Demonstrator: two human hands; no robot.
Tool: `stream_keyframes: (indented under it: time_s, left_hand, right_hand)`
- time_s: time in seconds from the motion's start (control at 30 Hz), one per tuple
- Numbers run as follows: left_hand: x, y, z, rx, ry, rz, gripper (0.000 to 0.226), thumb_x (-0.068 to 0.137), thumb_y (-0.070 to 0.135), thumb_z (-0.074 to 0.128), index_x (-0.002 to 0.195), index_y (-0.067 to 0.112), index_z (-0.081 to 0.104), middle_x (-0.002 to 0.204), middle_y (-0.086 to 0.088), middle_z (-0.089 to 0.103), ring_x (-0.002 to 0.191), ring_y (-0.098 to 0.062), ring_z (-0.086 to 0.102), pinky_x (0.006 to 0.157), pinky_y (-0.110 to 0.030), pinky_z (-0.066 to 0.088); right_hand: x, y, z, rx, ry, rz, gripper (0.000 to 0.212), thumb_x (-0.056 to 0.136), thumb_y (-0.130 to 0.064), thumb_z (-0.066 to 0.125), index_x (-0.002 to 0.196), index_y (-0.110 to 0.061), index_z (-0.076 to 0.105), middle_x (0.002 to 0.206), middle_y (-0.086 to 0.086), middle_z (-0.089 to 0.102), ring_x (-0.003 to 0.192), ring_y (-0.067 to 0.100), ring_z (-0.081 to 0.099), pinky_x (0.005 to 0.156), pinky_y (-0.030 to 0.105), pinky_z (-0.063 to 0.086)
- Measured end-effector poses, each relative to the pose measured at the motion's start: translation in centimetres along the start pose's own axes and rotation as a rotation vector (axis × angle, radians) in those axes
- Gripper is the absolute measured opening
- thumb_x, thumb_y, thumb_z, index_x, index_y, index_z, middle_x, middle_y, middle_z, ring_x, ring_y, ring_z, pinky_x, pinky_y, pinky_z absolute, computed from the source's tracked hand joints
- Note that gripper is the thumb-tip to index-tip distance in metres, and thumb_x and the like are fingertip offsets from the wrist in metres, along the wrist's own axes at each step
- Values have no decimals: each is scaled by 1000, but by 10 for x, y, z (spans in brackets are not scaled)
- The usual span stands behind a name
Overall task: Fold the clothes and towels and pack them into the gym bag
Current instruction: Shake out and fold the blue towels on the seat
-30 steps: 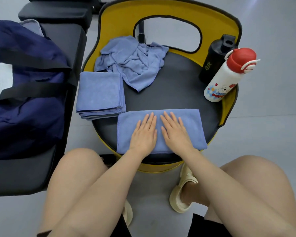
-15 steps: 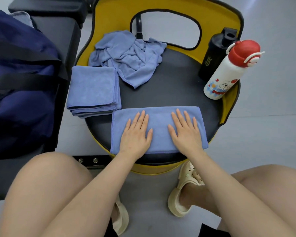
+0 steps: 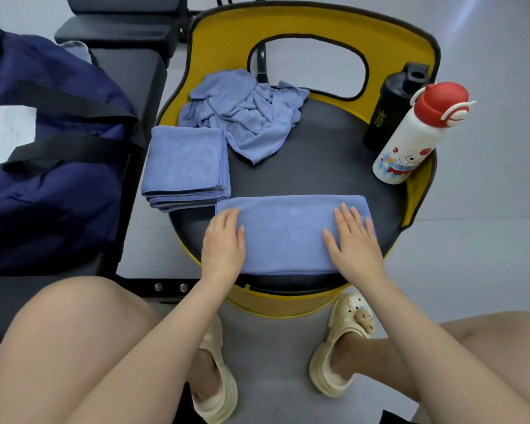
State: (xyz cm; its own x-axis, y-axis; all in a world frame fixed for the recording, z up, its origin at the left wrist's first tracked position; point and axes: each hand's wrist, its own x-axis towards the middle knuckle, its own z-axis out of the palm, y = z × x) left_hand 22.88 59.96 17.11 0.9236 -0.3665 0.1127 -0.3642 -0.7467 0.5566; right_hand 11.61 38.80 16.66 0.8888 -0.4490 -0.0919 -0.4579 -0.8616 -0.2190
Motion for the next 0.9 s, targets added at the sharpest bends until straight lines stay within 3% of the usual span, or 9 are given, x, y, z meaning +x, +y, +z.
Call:
stream_keyframes:
  time_s: [0.1, 0.2, 0.33, 0.43, 0.53, 0.73, 0.9]
  left_hand:
    - [11, -4, -11, -94, 101, -236, 41, 92, 13, 55, 131, 2, 46, 132, -15, 46, 121, -32, 43, 102, -37, 33]
    - [23, -12, -14, -170, 10, -414, 46, 92, 20, 59, 131, 2, 43, 130, -16, 45, 116, -33, 49, 98, -43, 41]
    - [30, -15, -17, -136, -114, -453, 42, 91, 30, 60, 122, 5, 49, 119, -10, 58, 111, -29, 55, 86, -39, 46]
    - [34, -14, -29, -65, -280, -449, 24, 92, 35, 57, 95, 11, 56, 99, -5, 60, 98, -26, 56, 74, -30, 40]
    - [35, -17, -37, -92, -404, -447, 31, 90, 33, 59, 67, 15, 49, 81, -3, 56, 82, -24, 53, 70, -30, 37]
    - [31, -20, -47, -286, -291, -448, 16, 87, 26, 61, 80, 19, 48, 80, 4, 53, 88, -22, 54, 82, -37, 46]
    - [25, -23, -56, -416, -109, -433, 25, 83, 19, 68, 91, 16, 45, 81, 5, 55, 85, -20, 55, 77, -34, 46]
  right_hand:
    - [8, -21, -2, 44, -2, -121, 58, 103, -41, 25, 153, -14, 12, 161, -2, 3, 148, 15, -4, 117, 30, -10]
    - [12, -38, 5, 22, -55, -207, 67, 95, -50, 12, 153, -19, 8, 161, -6, -1, 148, 15, -6, 117, 33, -10]
    - [16, -45, 17, -51, -95, -154, 62, 99, -53, 8, 154, -26, 0, 160, -9, -8, 147, 16, -12, 118, 38, -10]
    - [12, -45, 20, -84, -79, -143, 73, 89, -60, -6, 153, -26, 0, 160, -9, -7, 148, 16, -10, 117, 37, -11]
    - [5, -47, 23, -79, -69, -146, 85, 77, -59, -17, 153, -26, 0, 160, -9, -6, 148, 16, -10, 117, 37, -12]
    - [-2, -63, 26, -70, -58, -133, 78, 85, -58, -10, 154, -23, 1, 161, -6, -5, 148, 18, -10, 118, 39, -10]
    - [-4, -78, 29, -85, -64, -160, 86, 77, -57, -18, 153, -22, 1, 161, -4, -6, 148, 20, -10, 118, 41, -10]
